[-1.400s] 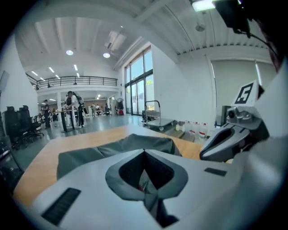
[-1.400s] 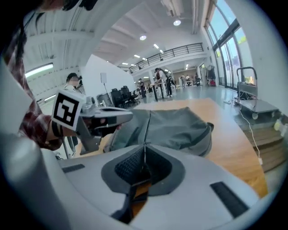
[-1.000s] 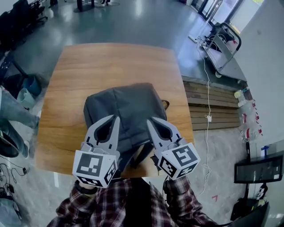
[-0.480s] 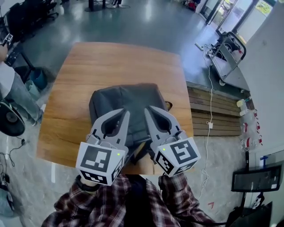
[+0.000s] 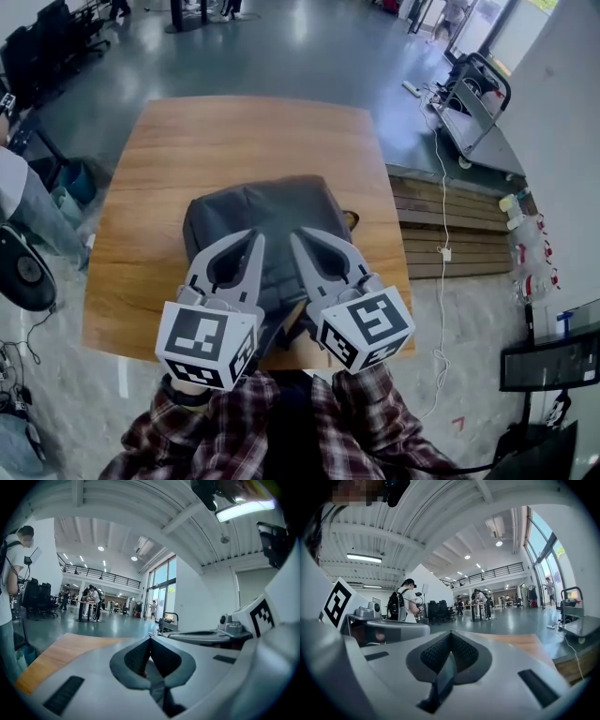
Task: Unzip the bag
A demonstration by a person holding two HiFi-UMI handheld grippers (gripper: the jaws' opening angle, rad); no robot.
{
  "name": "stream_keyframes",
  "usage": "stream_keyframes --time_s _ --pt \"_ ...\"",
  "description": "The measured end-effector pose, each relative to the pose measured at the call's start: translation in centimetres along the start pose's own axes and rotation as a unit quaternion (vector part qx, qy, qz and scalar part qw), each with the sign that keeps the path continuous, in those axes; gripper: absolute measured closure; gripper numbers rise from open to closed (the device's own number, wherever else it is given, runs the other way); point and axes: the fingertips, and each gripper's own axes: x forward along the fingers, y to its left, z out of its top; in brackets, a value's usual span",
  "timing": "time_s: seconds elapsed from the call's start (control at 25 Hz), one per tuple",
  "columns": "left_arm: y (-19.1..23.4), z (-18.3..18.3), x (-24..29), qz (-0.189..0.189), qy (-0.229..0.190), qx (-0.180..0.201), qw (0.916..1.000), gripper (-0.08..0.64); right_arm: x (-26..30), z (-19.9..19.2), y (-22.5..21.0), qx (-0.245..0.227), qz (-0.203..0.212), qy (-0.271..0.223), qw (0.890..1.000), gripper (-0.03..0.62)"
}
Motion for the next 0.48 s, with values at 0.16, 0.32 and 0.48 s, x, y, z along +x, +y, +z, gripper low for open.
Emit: stream_keyframes --time_s 0.16,0.32,0.48 --pt "-0.4 -0.1 0.5 -0.004 0.004 0.0 1.0 0.551 -0.2 -0.1 -0.3 0.001 0.0 0.001 1.0 0.581" --pt "-0.8 -0.1 0.9 -0.007 0.003 0.0 1.0 0.551 -0.4 0.1 -0.8 0.001 -0.001 -0.001 1.0 0.581" --pt "-1.3 -0.5 0.5 -0.012 0.0 -0.002 0.9999 0.551 -0.8 -0.2 -0.6 -0.001 -0.001 -0.004 1.0 0.581"
